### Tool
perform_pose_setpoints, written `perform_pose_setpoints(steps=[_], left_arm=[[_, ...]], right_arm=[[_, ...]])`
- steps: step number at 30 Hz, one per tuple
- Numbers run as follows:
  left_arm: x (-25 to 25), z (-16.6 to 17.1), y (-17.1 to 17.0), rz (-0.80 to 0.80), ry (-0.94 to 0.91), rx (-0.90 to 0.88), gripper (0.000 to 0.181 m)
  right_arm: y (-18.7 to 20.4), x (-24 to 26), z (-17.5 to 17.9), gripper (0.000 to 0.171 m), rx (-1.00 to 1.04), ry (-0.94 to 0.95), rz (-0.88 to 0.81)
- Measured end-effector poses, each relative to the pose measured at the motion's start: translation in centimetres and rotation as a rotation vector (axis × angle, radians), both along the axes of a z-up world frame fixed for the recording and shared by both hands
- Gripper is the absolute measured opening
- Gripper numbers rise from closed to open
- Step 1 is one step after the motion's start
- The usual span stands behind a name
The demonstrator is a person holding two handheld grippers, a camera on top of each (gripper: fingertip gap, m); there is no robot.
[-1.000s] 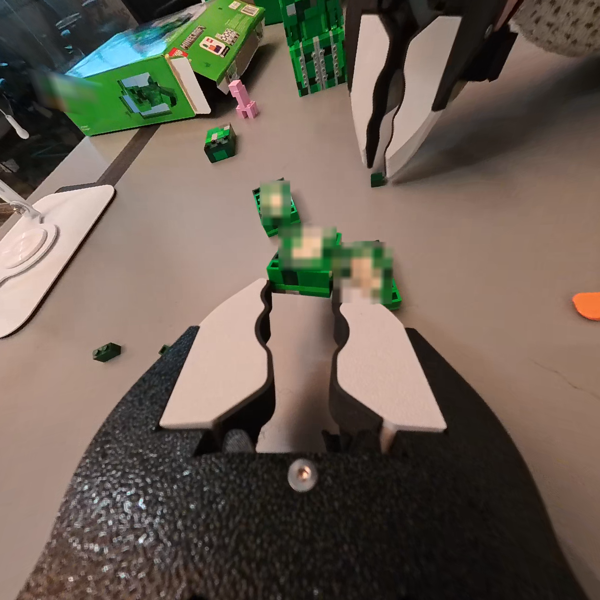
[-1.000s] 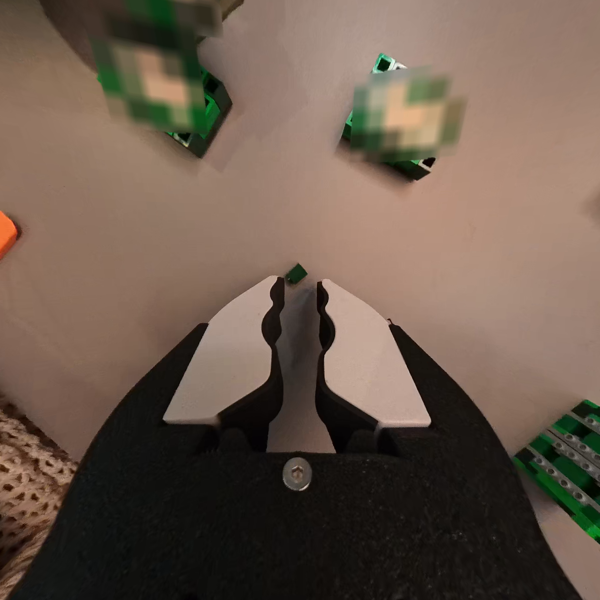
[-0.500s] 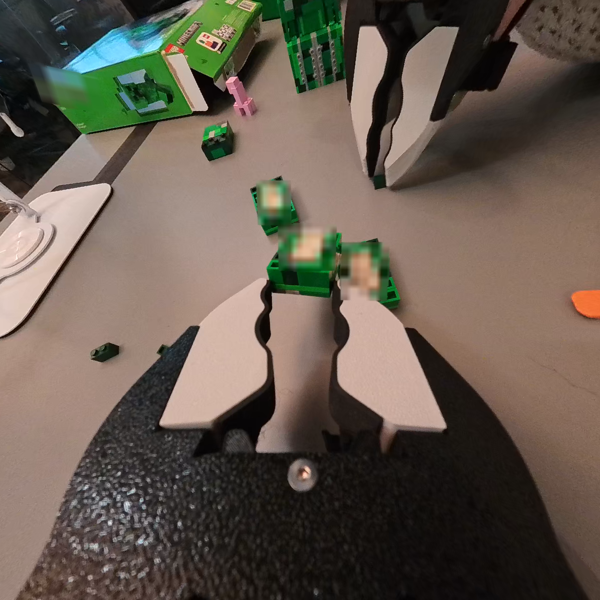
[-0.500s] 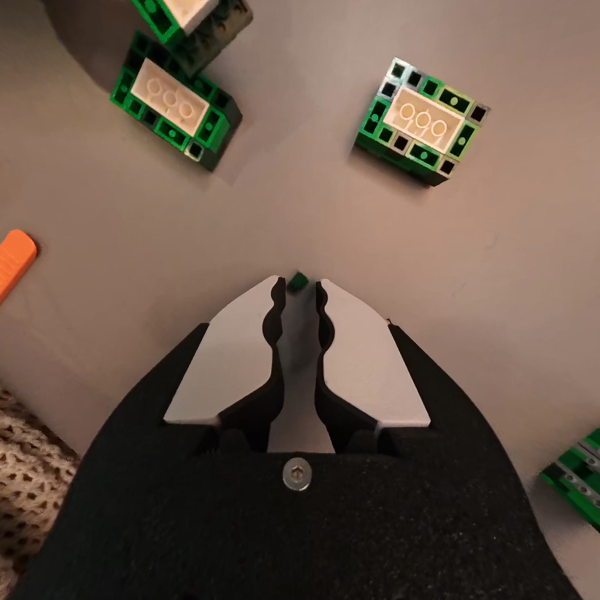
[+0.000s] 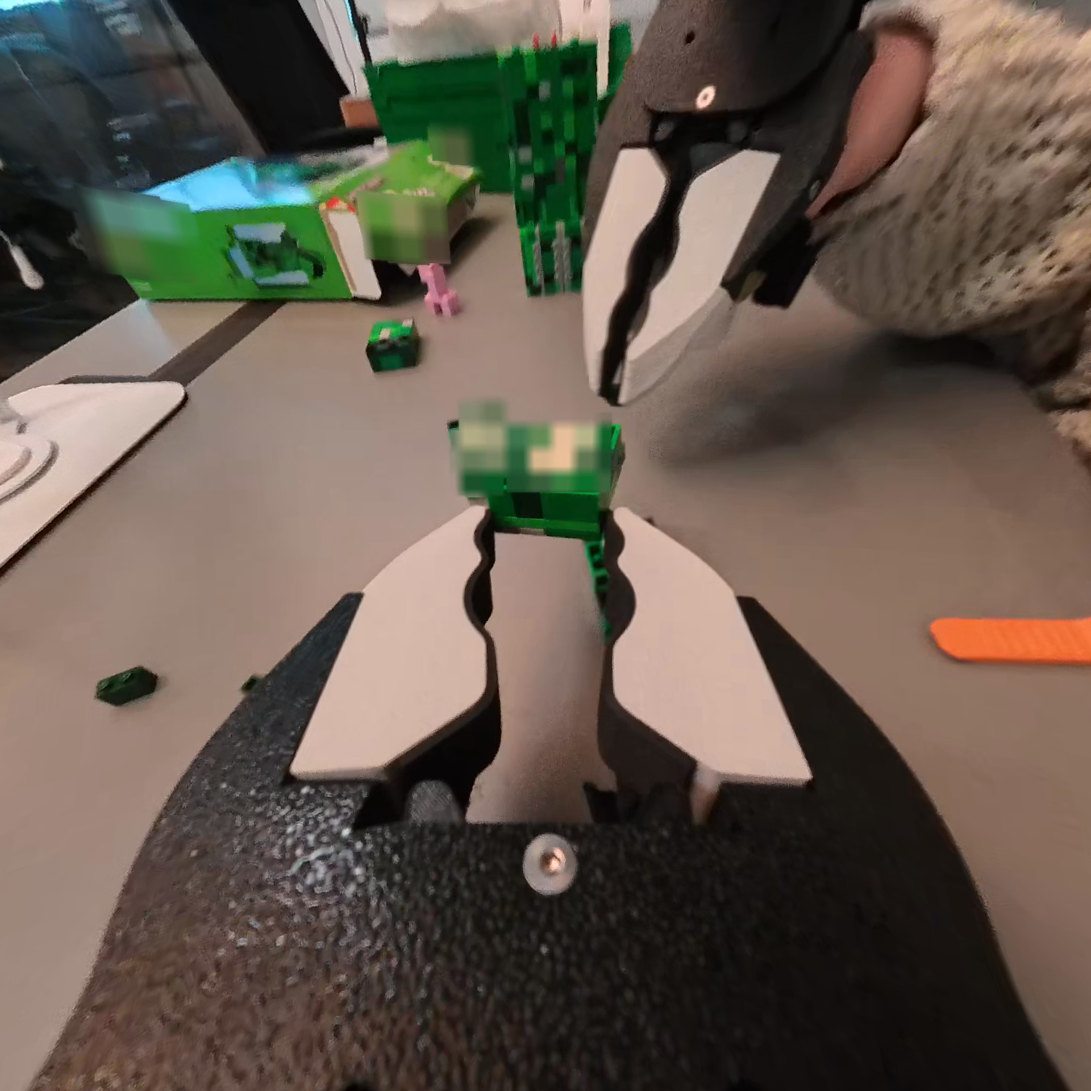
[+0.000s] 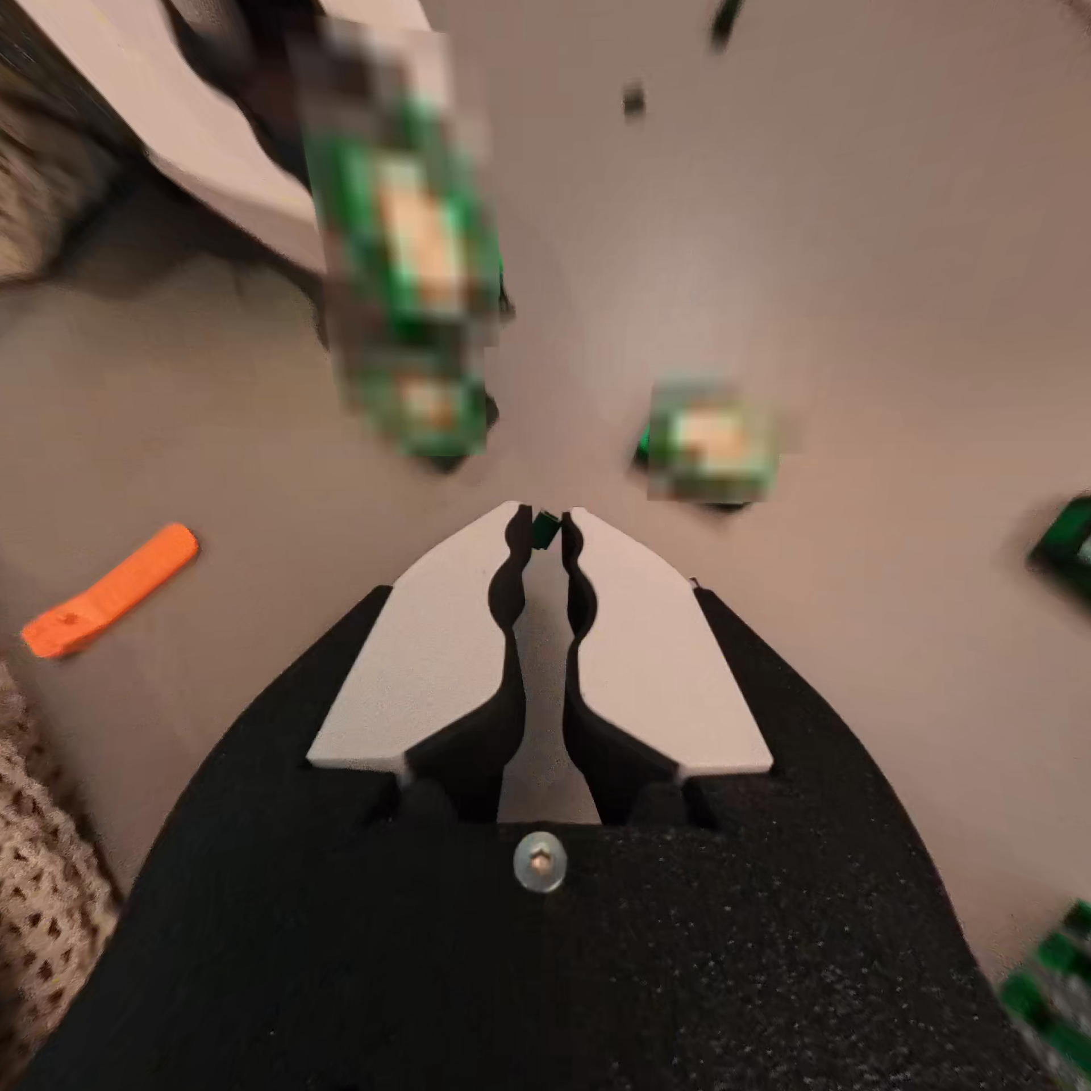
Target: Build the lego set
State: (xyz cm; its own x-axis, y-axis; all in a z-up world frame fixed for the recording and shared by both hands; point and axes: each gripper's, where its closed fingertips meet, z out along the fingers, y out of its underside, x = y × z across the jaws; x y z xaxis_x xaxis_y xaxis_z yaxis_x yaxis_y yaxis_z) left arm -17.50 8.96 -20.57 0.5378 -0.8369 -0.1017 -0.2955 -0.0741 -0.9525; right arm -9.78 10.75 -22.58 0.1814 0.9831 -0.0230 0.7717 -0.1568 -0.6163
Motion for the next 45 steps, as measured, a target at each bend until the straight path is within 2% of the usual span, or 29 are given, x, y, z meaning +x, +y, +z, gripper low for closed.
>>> perform_pose_setpoints(steps=[6,11,16,20,26,37,45], left_arm=[[2.7,3.5,-2.0,-0.15,-0.298,-0.012,0.035],[4.5,4.3,-3.7,-0.283,-0.414,-0.038,0.034],[4.5,4.7,-3.7,-0.276,-0.454,-0.012,0.034],[4.3,5.1,-3.5,-0.26,-0.479,0.031,0.034],[4.3,5.2,-3.3,-0.239,-0.469,0.067,0.034],[4.3,5.4,-3.5,-0.261,-0.499,0.047,0.034],[4.3,5.4,-3.7,-0.273,-0.508,0.033,0.035]], right_arm=[[-2.0,-3.3,8.6,0.009,0.216,0.527,0.298],[-4.1,-3.0,10.1,0.009,0.139,0.71,0.432],[-4.6,-2.4,10.4,0.009,0.085,0.752,0.436],[-4.2,-2.3,9.5,0.009,0.154,0.687,0.425],[-4.3,-2.1,9.6,0.009,0.145,0.694,0.425],[-4.6,-2.1,9.5,0.01,0.16,0.718,0.451],[-5.0,-2.3,9.5,0.017,0.166,0.716,0.471]])
